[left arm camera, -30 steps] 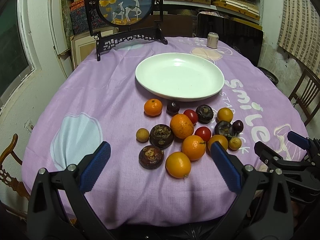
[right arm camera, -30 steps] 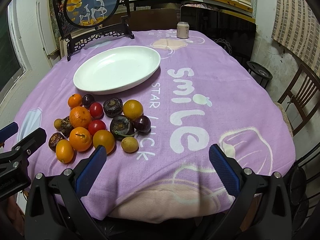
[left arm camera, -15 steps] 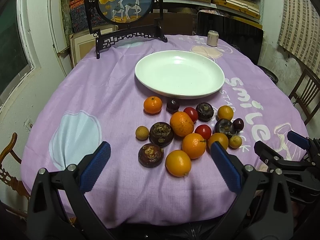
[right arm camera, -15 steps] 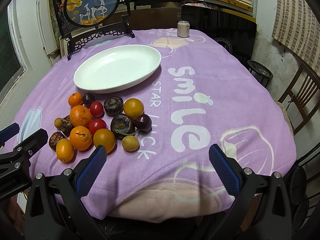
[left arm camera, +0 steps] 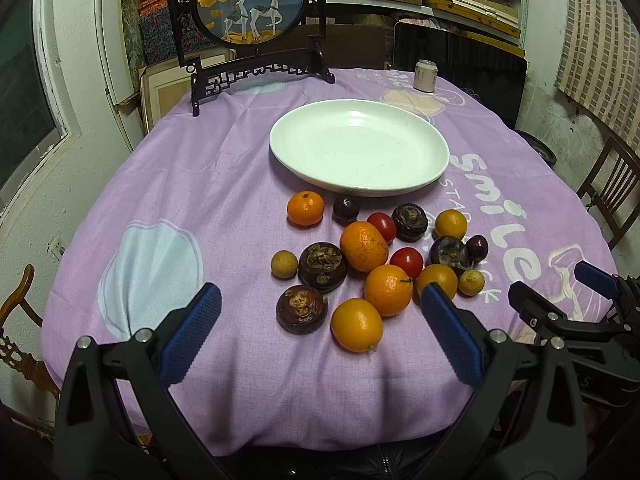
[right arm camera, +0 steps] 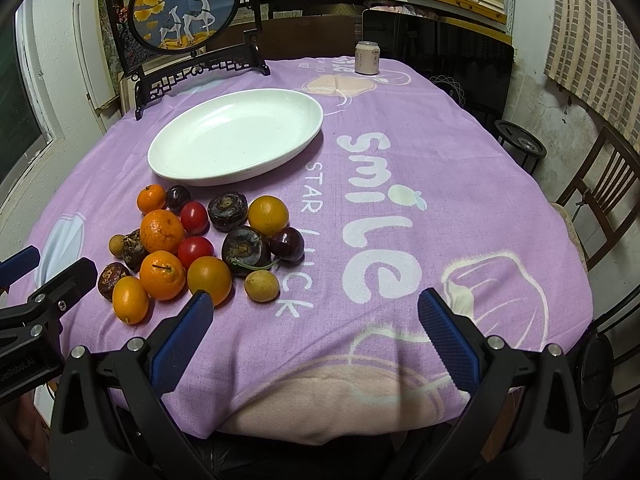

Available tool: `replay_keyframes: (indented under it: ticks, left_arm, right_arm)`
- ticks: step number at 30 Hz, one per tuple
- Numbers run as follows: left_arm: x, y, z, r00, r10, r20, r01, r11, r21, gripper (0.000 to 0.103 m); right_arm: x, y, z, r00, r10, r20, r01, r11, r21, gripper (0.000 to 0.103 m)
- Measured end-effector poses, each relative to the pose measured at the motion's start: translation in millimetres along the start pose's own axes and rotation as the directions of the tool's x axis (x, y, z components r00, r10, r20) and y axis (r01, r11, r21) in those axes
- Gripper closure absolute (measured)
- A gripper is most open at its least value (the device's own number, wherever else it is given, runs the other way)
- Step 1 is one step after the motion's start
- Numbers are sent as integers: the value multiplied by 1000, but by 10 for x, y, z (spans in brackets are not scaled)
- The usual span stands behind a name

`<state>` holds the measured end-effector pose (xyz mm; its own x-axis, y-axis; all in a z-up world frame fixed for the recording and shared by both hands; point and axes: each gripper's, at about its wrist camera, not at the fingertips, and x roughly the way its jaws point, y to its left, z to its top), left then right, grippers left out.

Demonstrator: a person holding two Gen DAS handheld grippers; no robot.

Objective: Organize fruits

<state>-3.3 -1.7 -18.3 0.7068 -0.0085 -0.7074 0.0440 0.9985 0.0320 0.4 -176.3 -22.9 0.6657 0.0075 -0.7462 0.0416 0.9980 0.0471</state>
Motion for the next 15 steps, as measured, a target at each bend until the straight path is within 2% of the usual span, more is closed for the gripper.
replay_keyframes:
  ticks: [15]
  left_arm:
    - [55, 94, -20, 1000, 8, -12, -8, 1000, -16, 2]
  right_arm:
    - [23, 4, -15, 1000, -2, -8, 2, 1000, -6, 1]
